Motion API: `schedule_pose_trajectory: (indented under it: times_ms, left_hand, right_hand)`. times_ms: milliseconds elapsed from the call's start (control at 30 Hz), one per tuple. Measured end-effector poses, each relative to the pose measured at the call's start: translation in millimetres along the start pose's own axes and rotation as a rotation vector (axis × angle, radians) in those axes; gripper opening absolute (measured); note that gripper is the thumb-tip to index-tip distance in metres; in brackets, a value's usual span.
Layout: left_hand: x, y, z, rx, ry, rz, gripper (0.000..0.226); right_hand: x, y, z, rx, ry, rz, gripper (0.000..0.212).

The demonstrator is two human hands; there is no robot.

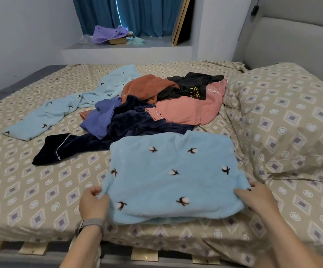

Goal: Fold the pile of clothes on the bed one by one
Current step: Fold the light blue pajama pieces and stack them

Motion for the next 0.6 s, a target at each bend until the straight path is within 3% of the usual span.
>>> schedule_pose_trajectory:
  times_ms: [100, 167, 233, 367, 467, 600]
  left_hand:
    - [-4.8, 12.4, 74.1, -0.233, 0.492, 0.059, 0.027]
    - [-1.8, 47.0, 122.9, -0.272, 0.79, -0.084, 0.034]
    - [3.4, 89.9, 152.3, -0.41, 0.956, -0.289, 0.057]
    - [-1.5, 173.7, 152.2, -0.855, 1.001, -0.564, 0.062]
    - [-25.6, 205.5, 130.8, -0.979, 0.994, -0.604, 0.061]
    - [-64.8, 213.4, 98.8, -1.025, 0.949, -0.544, 0.068]
  right_hand:
    - [-0.8, 0.6, -31.0, 0.098, -0.18, 0.25, 0.058]
    - [0.7, -1.2, -66.3, 0.057, -0.389, 0.387, 0.056]
    - [-1.9, 14.2, -96.3, 0.051, -0.551, 0.395, 0.058]
    - [1.6, 85.0, -157.4, 0.257, -0.852, 0.176, 0.069]
    - [8.4, 134.1, -186.6, 0.522, -1.041, 0.096, 0.075]
    - [-31.9, 162.8, -186.5, 0.717, -0.913, 0.061, 0.082]
Point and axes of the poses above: each hand's wrist, its own x-axis away from the middle knuckle, its own y-axis out of the palm, z = x × y, the point moved 8 cm from there along -x, towards the middle knuckle, and after that the axes turned 13 degrees about y, right-handed, at the moved point
